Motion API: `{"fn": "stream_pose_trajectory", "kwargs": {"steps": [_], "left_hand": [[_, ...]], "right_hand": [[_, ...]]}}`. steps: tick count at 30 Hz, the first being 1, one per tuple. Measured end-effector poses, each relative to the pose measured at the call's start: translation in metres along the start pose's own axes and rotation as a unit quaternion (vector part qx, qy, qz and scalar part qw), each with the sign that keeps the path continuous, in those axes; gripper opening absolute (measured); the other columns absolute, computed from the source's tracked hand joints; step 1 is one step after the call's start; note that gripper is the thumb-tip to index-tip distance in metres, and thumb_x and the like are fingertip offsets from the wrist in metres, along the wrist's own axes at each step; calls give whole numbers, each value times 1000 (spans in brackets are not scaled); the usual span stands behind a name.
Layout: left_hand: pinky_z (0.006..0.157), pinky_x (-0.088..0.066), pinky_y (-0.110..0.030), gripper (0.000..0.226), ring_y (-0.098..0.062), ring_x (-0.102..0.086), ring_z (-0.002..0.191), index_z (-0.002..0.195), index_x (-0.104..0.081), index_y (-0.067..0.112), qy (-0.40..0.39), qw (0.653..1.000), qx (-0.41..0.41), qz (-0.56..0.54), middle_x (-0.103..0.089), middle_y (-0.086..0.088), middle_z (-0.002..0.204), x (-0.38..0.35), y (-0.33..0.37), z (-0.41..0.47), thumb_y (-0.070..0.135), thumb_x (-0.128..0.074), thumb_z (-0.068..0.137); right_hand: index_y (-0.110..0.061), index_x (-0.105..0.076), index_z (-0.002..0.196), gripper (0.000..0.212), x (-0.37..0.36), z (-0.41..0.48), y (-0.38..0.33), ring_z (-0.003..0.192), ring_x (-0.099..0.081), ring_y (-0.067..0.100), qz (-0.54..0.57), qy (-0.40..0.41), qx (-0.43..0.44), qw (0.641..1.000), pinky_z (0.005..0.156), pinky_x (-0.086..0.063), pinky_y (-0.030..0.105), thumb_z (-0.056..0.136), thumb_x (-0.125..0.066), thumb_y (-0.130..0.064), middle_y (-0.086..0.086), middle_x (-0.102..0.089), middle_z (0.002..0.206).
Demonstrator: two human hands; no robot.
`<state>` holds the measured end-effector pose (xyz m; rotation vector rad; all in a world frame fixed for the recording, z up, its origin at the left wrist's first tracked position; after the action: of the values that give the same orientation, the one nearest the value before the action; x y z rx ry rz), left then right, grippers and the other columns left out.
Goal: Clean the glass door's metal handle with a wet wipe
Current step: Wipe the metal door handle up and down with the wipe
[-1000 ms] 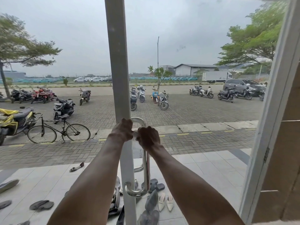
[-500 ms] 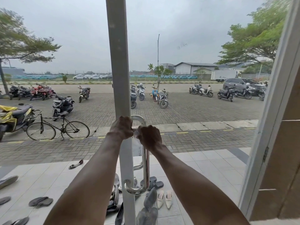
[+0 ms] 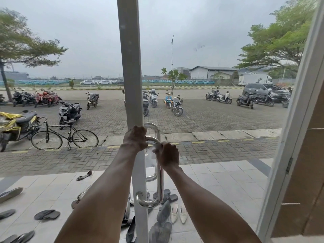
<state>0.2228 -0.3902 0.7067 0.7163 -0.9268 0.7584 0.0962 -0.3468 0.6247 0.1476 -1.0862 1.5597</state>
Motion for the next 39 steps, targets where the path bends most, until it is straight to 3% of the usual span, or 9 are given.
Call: {"fn": "stream_pose_trajectory", "kwargs": {"steps": [5, 12, 18, 22, 24, 27, 32, 36, 39], "left_hand": [[76, -57, -36, 20, -32, -70, 90, 94, -68, 14, 32, 999, -1, 8, -72, -11, 92, -4, -1, -6, 17, -70, 74], [74, -55, -35, 16, -33, -70, 89, 89, -67, 15, 38, 999, 14, -15, -72, -12, 90, -9, -3, -9, 12, -70, 74], [83, -57, -36, 21, -34, -69, 99, 100, -70, 9, -4, 1000, 21, 1, -71, -15, 102, -7, -1, -1, 11, -71, 79], [77, -55, -35, 23, -31, -69, 97, 103, -69, 10, -19, 999, 17, 24, -71, -13, 101, -6, 2, 4, 13, -72, 79], [77, -55, -35, 20, -31, -69, 97, 99, -69, 11, -9, 999, 16, 31, -71, -12, 100, -7, 2, 4, 15, -71, 80], [79, -55, -35, 20, -33, -68, 99, 98, -68, 12, 12, 999, 19, 32, -71, -13, 100, -10, 1, 2, 17, -72, 79], [78, -55, -35, 20, -32, -69, 96, 97, -69, 13, 30, 999, 14, 26, -72, -12, 97, -10, 0, 0, 16, -71, 78], [76, -54, -35, 19, -32, -69, 95, 93, -65, 15, 48, 999, -6, 16, -71, -9, 96, -12, 1, -8, 10, -70, 75], [78, -55, -40, 21, -32, -65, 99, 95, -61, 14, 59, 998, -28, 13, -68, -9, 102, -17, 2, -13, 11, -70, 76]], "right_hand": [[-17, -72, 95, 19, 7, 6, -16, 79, -72, 31, -2, 28, 45, 999, 68, -55, 35, 83, -73, -32, 10, -76, 85], [-12, -74, 96, 34, -24, -26, 26, 87, -71, 31, 55, -7, -88, 995, 72, -56, 35, 78, -76, -41, 11, -76, 93], [-10, -76, 92, 28, -31, -31, 32, 90, -72, 29, 79, -51, -113, 989, 74, -56, 36, 84, -66, -36, 9, -77, 94], [-12, -76, 91, 21, -5, -14, 9, 84, -71, 32, 75, 32, -76, 994, 66, -50, 28, 85, -68, -31, 14, -76, 87], [-15, -75, 94, 18, 5, -6, -3, 81, -72, 32, 71, 52, -40, 995, 66, -52, 30, 85, -67, -28, 13, -76, 85], [-17, -74, 100, 23, 4, -5, -2, 85, -71, 32, 60, 39, -23, 997, 72, -53, 33, 85, -67, -32, 14, -76, 88], [-12, -75, 92, 33, -20, -24, 25, 89, -70, 35, 68, -7, -103, 992, 72, -54, 35, 83, -69, -43, 14, -75, 92], [-13, -77, 88, 26, -32, -35, 34, 91, -70, 34, 80, -59, -129, 987, 74, -54, 35, 83, -67, -37, 14, -75, 93], [-12, -77, 84, 22, -25, -29, 30, 87, -71, 33, 78, -39, -108, 990, 69, -53, 33, 84, -65, -30, 14, -76, 90]]}}
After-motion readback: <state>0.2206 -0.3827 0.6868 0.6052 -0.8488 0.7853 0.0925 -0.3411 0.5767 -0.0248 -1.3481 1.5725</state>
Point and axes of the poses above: each hand's wrist, its own z-axis towards the middle knuckle, its own x-axis out of the back of the hand, y = z × x, the point moved 6 cm from there along z, towards the middle knuckle
